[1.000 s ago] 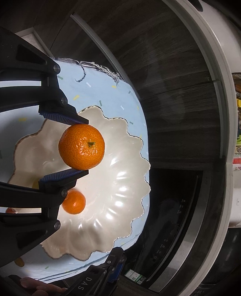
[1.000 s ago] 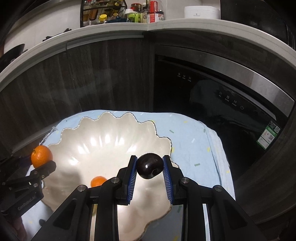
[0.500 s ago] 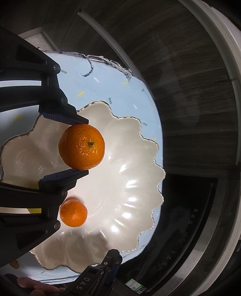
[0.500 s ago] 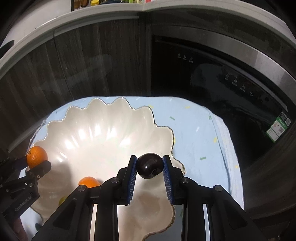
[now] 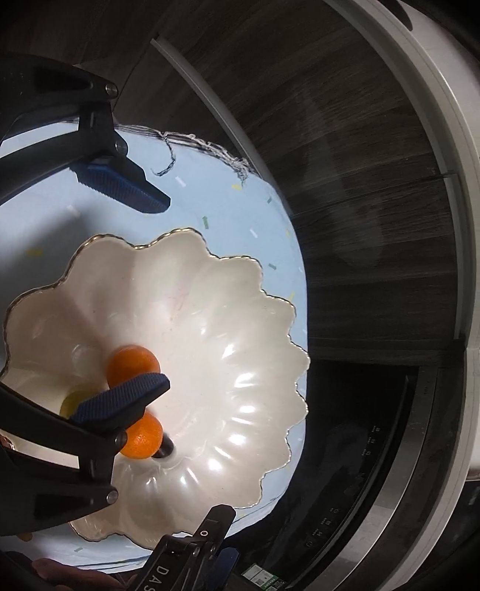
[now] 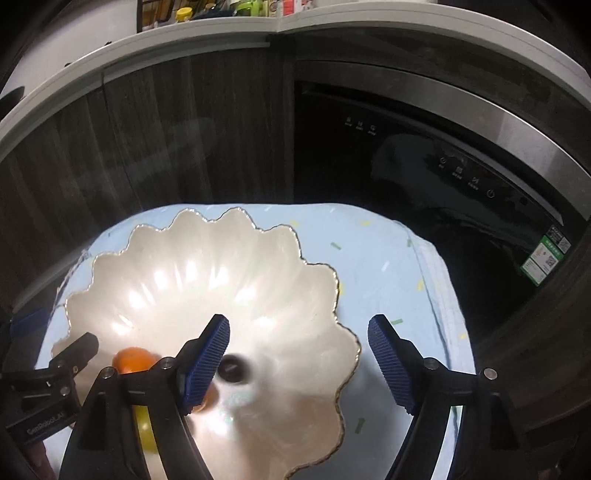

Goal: Organize fruits
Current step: 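Open both tools, releasing the mandarin and plum into the bowl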

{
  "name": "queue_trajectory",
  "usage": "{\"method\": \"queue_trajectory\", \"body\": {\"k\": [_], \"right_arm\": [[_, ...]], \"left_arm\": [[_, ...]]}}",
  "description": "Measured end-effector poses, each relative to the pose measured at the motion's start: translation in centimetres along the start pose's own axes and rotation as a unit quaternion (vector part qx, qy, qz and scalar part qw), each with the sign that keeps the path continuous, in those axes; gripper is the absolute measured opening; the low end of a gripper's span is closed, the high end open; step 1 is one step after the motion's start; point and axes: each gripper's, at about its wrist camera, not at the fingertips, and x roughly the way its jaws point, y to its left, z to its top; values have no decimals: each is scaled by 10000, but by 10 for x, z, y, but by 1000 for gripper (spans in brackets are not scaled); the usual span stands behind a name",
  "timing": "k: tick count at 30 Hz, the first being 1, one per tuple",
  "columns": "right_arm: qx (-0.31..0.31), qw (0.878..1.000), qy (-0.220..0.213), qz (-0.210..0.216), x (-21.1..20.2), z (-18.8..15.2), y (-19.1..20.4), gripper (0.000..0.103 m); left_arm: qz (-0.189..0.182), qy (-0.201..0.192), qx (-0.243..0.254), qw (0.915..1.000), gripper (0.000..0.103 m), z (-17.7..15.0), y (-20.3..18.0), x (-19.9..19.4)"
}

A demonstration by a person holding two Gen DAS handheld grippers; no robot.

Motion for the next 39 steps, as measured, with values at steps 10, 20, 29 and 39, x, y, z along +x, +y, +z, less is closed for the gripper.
{"method": "queue_trajectory", "body": {"k": [10, 20, 29, 39], "right_arm": [[63, 9999, -149, 1, -15, 5, -2, 82], [92, 9995, -318, 13, -38, 6, -4, 82], [101, 9991, -422, -11, -58, 2, -8, 82], [93, 9988, -469, -40, -78, -11, -19, 82]], "left_arm": [[-41, -162, -50, 9998, 95, 5, 0, -17], [-39, -344, -26, 9994, 95, 8, -1, -40], [-76, -451, -6, 9990, 95, 6, -4, -58], [-185, -480, 27, 9987, 95, -6, -19, -80]]}}
